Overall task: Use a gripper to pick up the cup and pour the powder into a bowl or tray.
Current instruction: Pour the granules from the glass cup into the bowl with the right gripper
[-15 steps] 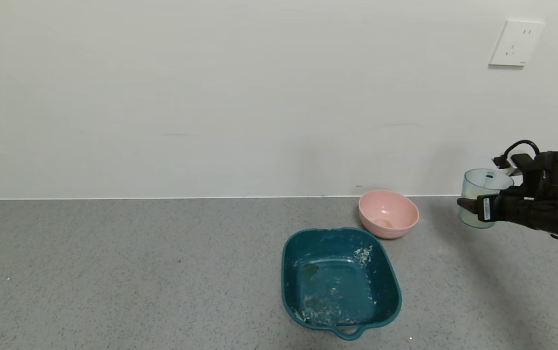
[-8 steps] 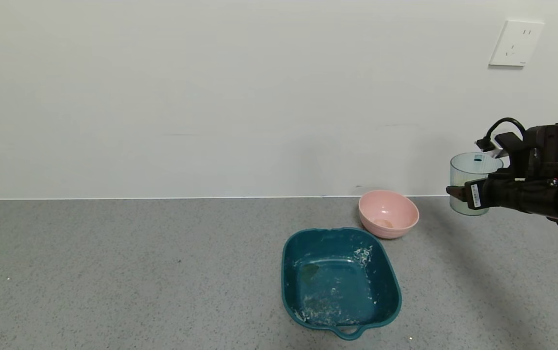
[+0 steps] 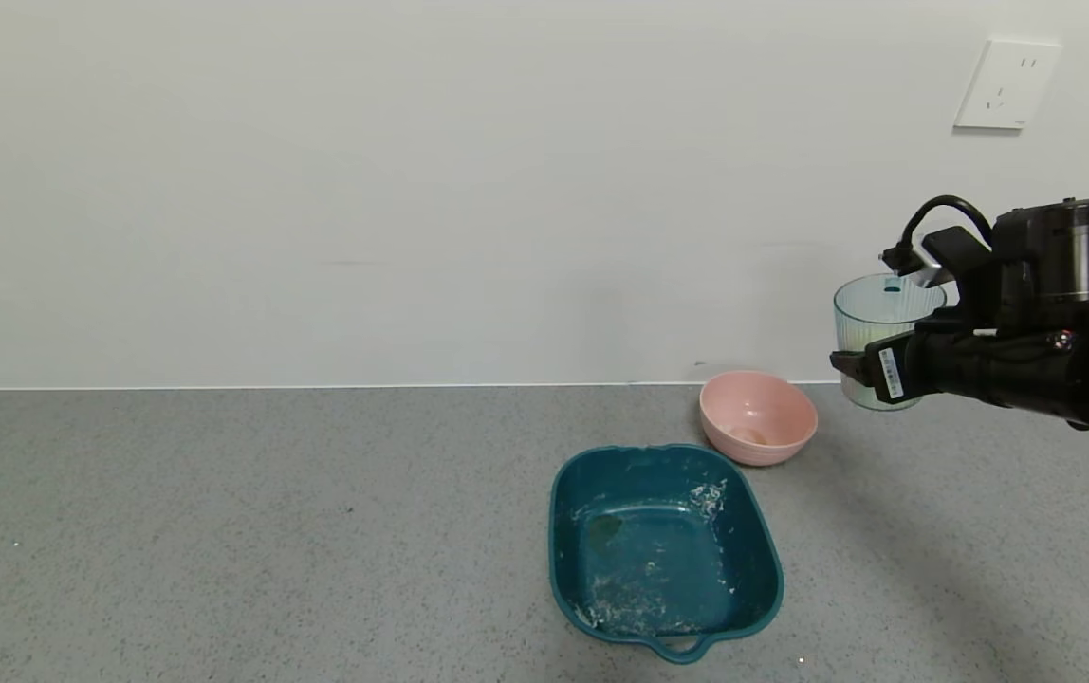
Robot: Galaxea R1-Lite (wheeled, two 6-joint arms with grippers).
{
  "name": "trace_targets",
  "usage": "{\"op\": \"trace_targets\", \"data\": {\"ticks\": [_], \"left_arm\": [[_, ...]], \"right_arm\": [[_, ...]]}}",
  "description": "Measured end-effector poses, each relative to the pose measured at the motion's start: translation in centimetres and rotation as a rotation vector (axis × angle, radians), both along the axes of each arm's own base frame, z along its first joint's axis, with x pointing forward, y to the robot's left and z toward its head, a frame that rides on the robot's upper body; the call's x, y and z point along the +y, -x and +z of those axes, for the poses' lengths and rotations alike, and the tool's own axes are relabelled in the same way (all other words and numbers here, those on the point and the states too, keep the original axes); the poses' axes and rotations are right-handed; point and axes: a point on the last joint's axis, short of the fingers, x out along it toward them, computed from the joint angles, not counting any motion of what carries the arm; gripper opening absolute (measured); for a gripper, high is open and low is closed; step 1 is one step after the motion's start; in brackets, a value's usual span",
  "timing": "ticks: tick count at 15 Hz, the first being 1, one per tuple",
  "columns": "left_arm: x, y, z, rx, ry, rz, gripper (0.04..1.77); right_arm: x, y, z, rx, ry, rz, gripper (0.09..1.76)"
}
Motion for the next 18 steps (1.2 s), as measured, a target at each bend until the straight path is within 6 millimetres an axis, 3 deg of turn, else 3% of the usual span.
{"op": "trace_targets", "data": {"ticks": [9,14,18], "left_arm": [[0.0,0.0,0.0,0.000,0.000,0.000,1.72],[0.0,0.0,0.0,0.000,0.000,0.000,1.72],[0.0,0.0,0.0,0.000,0.000,0.000,1.72]], "right_arm": [[7.3,4.5,0.1,-0.012,0.095,0.113,1.35],[10.9,6.9,-1.2,0.000,0.157,0.165,1.35],[12.9,7.6,-3.2,0.039,0.267,0.226,1.35]]}}
